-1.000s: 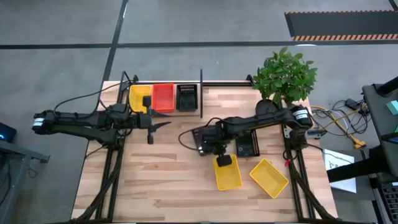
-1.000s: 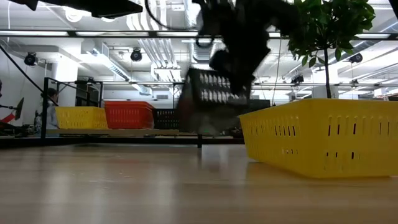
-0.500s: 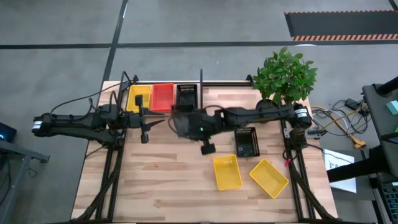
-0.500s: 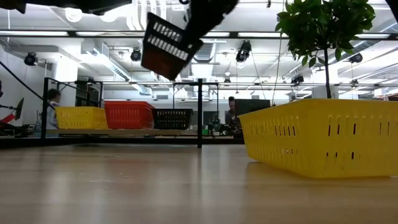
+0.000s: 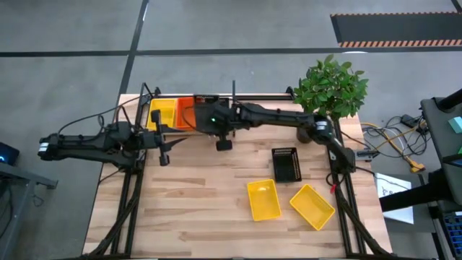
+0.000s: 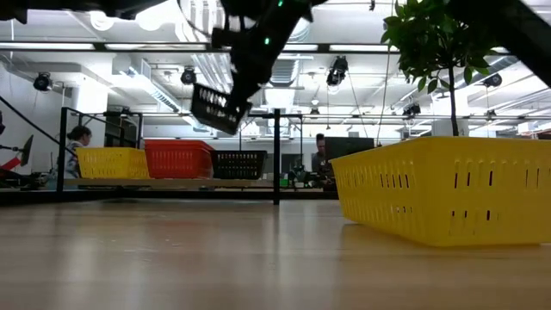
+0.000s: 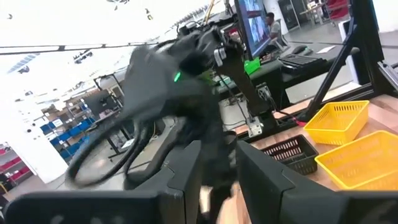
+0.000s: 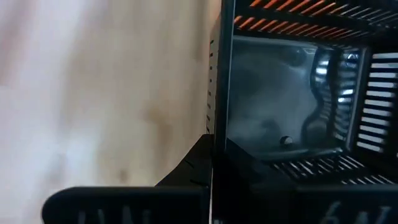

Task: Stack baskets on shelf by color
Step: Stack the top black bin on the black bin on the shelf

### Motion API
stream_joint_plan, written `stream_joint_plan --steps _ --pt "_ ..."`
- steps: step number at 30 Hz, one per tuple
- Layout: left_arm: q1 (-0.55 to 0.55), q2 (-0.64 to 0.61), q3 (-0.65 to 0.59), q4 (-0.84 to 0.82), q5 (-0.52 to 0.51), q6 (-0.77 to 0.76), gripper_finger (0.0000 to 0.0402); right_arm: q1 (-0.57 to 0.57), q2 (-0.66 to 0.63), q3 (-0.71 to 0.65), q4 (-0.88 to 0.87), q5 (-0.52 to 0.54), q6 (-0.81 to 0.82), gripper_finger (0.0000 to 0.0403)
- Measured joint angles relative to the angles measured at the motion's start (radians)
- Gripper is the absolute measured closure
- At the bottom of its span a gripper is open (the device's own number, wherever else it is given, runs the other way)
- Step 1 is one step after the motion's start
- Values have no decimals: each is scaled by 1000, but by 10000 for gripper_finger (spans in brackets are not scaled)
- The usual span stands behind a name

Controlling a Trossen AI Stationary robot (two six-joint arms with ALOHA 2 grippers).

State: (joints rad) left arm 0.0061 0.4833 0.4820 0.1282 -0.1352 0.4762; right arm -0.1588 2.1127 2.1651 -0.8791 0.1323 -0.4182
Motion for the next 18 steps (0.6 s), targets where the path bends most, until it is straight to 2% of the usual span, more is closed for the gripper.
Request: stream_joint_plan --steps 3,7,18 --pt "0 -11 0 -6 0 -6 317 -29 66 96 -99 70 -5 394" --pt "0 -13 0 -8 0 -7 317 -58 140 192 -223 79 -1 394" --pt "0 -8 0 -10 0 -7 317 -73 163 183 -254 59 21 394"
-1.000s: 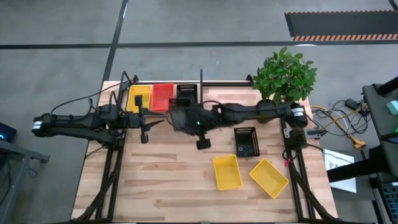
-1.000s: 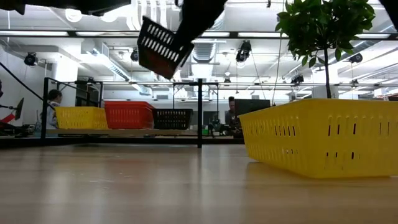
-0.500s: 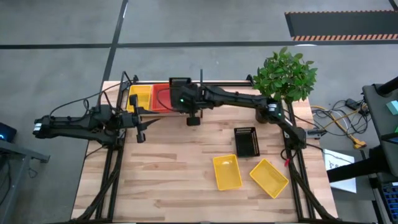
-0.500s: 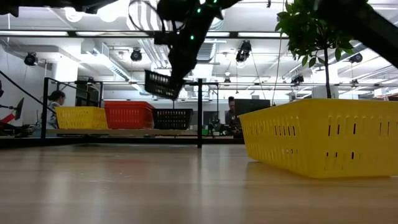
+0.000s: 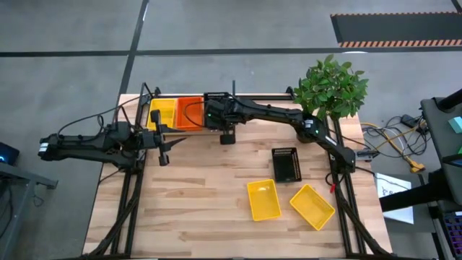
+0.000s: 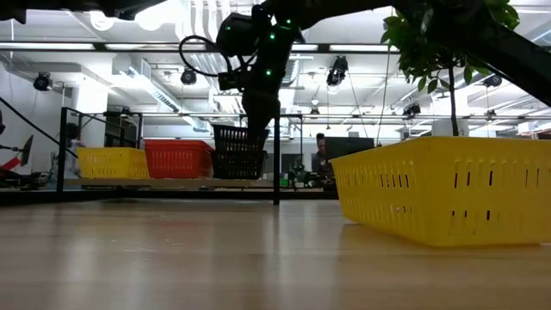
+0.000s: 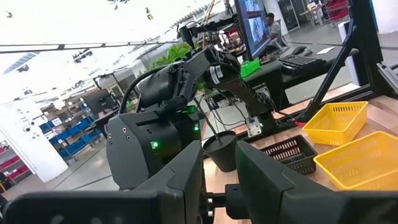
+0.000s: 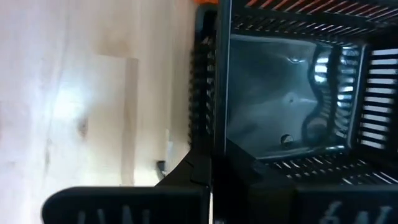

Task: Stack baskets on shelf by color
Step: Stack the top black bin on the black bin on the shelf, then stack the left yellow bin on the yellow bin on the shelf

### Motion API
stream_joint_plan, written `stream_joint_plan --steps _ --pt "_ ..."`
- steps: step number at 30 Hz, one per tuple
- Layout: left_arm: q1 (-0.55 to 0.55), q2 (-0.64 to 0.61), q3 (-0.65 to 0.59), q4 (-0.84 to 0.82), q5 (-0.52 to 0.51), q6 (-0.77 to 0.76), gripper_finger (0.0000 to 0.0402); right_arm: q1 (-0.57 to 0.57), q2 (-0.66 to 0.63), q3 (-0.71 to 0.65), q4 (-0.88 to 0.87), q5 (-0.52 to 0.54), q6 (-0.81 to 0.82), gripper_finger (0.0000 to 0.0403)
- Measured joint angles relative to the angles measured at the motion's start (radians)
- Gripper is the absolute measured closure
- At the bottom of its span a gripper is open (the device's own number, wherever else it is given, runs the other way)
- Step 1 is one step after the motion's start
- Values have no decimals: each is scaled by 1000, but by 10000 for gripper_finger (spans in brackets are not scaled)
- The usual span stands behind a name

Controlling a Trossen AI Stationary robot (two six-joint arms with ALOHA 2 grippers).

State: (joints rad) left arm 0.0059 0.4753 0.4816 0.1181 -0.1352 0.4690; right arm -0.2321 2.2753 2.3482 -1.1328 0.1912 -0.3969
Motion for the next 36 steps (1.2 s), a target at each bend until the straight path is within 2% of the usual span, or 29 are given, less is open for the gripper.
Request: stream_joint_plan --steps 4,11,27,36 --pt "0 0 0 1 0 0 317 0 0 0 5 -39 36 394" --pt "0 2 0 2 0 0 317 -1 0 -1 13 -41 103 389" --pt "0 2 0 5 0 0 317 9 -23 6 5 -34 118 296" --pt "0 2 0 13 0 -1 317 33 -119 6 -109 -57 200 298"
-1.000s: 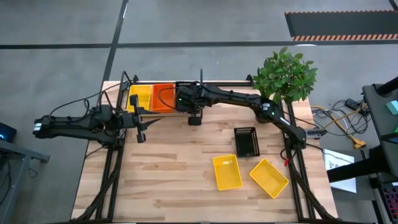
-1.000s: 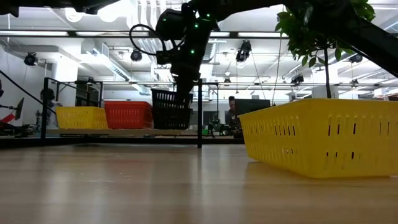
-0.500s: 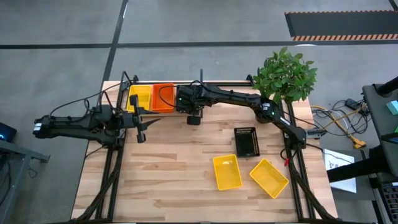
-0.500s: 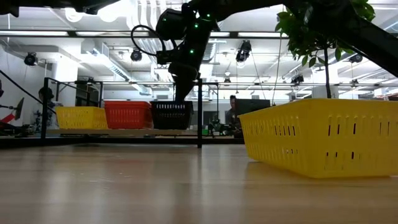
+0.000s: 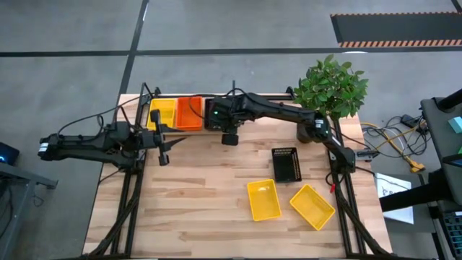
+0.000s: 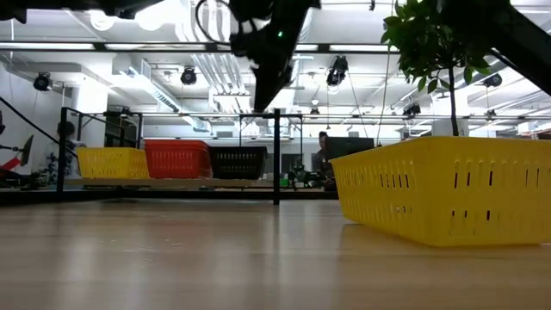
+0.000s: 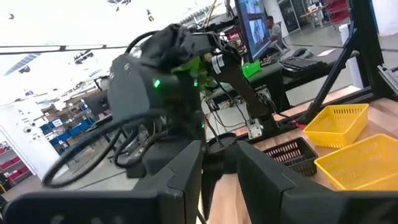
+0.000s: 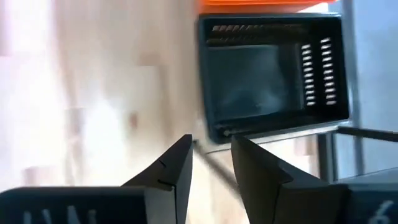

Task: Stack baskets on shelf by color
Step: Stack the left yellow bin on the yellow bin on the shelf

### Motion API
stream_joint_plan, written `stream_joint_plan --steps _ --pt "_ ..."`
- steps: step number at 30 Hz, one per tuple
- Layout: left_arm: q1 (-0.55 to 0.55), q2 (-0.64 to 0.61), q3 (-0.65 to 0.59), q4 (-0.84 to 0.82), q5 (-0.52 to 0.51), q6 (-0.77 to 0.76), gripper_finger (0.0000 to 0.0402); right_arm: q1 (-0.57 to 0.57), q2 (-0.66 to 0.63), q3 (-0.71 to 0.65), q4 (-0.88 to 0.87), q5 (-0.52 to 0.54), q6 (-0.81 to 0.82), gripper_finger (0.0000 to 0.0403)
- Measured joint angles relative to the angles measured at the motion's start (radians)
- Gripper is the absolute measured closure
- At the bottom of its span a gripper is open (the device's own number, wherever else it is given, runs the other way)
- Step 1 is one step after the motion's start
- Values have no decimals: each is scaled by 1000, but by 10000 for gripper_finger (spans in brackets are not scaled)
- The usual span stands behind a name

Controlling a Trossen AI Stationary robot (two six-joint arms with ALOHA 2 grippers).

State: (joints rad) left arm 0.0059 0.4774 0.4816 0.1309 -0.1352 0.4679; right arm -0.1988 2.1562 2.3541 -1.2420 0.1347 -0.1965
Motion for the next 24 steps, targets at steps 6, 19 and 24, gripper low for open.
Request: stream_joint_plan --steps 6,19,24 --pt "0 28 0 90 0 -37 317 56 -40 -20 -80 -208 50 323" --pt "-2 137 11 211 34 -70 317 374 -184 -510 85 -300 138 363" --pt "-2 150 11 239 44 -95 317 450 -373 -896 383 -285 241 365"
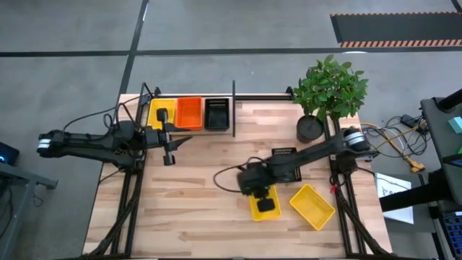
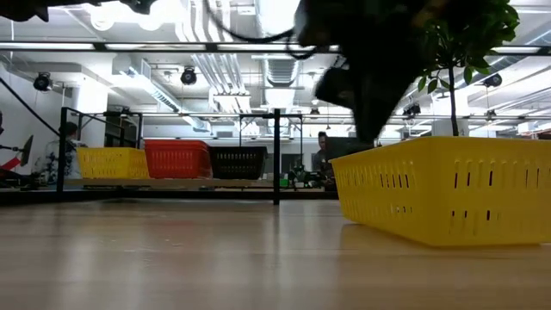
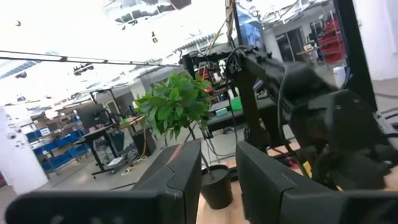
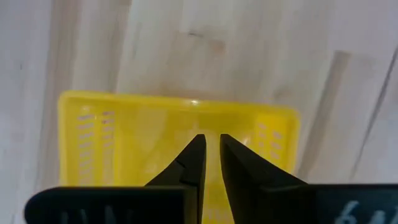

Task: Stack baskets on shelf by color
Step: Stack the left yellow bin on the yellow bin on the shelf

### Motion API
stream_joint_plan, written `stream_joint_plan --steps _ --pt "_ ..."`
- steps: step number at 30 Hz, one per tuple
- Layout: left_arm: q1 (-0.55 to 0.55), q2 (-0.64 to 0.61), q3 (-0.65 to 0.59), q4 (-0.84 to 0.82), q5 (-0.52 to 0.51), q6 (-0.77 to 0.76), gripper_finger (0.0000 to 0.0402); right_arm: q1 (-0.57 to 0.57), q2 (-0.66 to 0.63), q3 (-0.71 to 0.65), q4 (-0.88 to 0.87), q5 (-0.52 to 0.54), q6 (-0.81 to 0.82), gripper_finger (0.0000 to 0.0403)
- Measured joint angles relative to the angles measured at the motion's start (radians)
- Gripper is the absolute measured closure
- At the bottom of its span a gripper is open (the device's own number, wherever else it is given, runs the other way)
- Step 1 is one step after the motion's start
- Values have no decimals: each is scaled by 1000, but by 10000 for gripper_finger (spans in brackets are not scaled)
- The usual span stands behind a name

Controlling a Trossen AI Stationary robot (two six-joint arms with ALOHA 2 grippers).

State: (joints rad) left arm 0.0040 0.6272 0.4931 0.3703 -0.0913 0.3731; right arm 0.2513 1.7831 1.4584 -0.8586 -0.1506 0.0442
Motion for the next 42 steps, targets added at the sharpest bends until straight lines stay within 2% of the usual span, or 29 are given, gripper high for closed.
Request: stream_joint_plan --steps 2,6,8,12,18,24,28,35,42 --pt "0 7 0 -3 12 -9 317 23 -89 -144 176 70 50 365" --pt "-1 40 0 2 32 -70 317 55 -262 -367 474 285 86 365" --pt "-2 66 0 22 34 -99 317 66 -342 -451 596 322 71 365" --pt "-15 136 -1 45 35 -176 317 80 -479 -570 745 327 53 365" --pt "-83 311 -3 50 37 -288 317 119 -593 -656 775 333 88 365" --pt "-149 476 8 158 38 -280 317 164 -583 -662 781 336 155 365" --pt "-167 541 27 189 37 -239 317 181 -568 -662 767 332 245 365" --pt "-168 558 28 189 37 -207 317 196 -546 -662 756 328 331 355" --pt "-168 513 28 192 36 -125 317 191 -533 -652 741 332 358 284"
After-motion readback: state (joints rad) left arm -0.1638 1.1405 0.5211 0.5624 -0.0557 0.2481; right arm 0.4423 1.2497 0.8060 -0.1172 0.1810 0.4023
